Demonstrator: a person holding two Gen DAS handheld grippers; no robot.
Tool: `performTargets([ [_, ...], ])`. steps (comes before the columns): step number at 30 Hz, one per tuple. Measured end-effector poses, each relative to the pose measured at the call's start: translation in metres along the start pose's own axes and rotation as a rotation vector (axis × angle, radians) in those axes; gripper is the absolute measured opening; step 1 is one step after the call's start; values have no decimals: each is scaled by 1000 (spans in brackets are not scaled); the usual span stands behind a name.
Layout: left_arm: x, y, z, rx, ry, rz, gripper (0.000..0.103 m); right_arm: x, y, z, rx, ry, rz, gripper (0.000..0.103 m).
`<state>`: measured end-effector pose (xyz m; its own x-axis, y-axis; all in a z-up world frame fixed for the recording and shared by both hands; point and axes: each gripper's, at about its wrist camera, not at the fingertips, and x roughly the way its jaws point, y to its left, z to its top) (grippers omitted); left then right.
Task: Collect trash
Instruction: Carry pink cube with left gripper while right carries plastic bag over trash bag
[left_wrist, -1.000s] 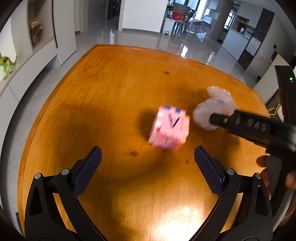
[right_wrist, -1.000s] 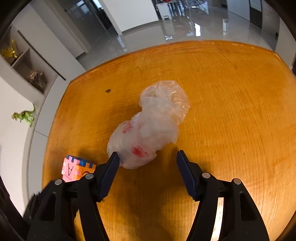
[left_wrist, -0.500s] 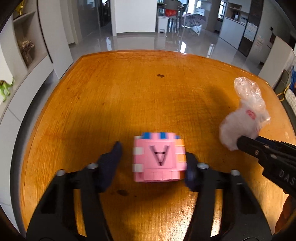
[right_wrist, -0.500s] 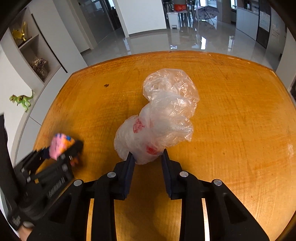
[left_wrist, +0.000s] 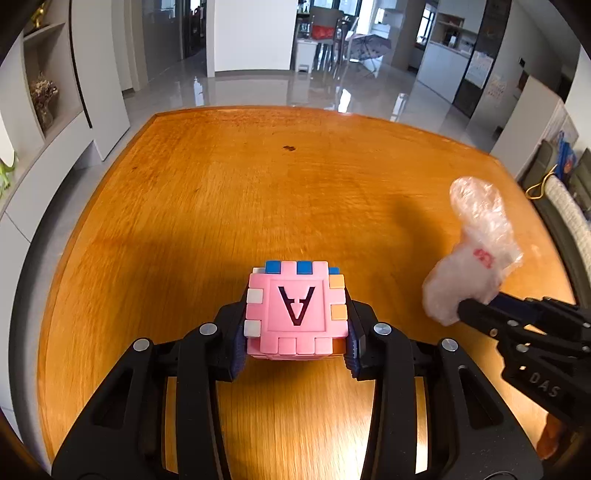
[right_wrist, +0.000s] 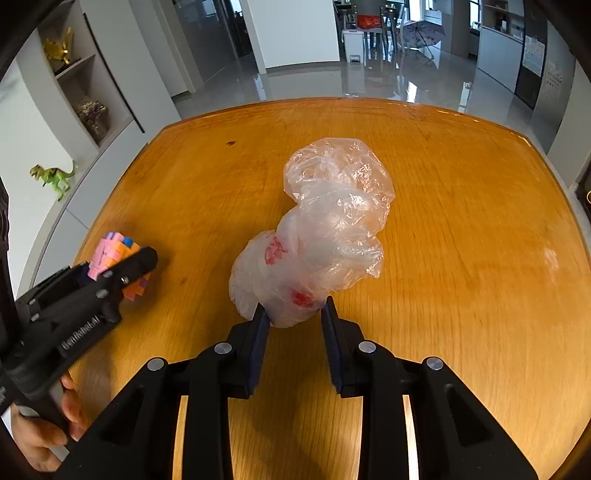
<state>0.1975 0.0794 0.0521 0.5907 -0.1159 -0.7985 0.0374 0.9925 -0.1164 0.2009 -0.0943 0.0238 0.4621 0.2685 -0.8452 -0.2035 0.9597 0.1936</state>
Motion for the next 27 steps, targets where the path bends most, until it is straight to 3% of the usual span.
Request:
performTargets([
  [6,-53,11,-30,-28,-30,-26,40,-53,15,-42,-36,-24,33,30],
  [12,-110,27,-66,-57,-66,-1,40,-96,46,-84,-94,-47,63,30],
  [27,-206,66,-168,-146,-137,17,40,-139,141,-186,-269,-32,204,30],
])
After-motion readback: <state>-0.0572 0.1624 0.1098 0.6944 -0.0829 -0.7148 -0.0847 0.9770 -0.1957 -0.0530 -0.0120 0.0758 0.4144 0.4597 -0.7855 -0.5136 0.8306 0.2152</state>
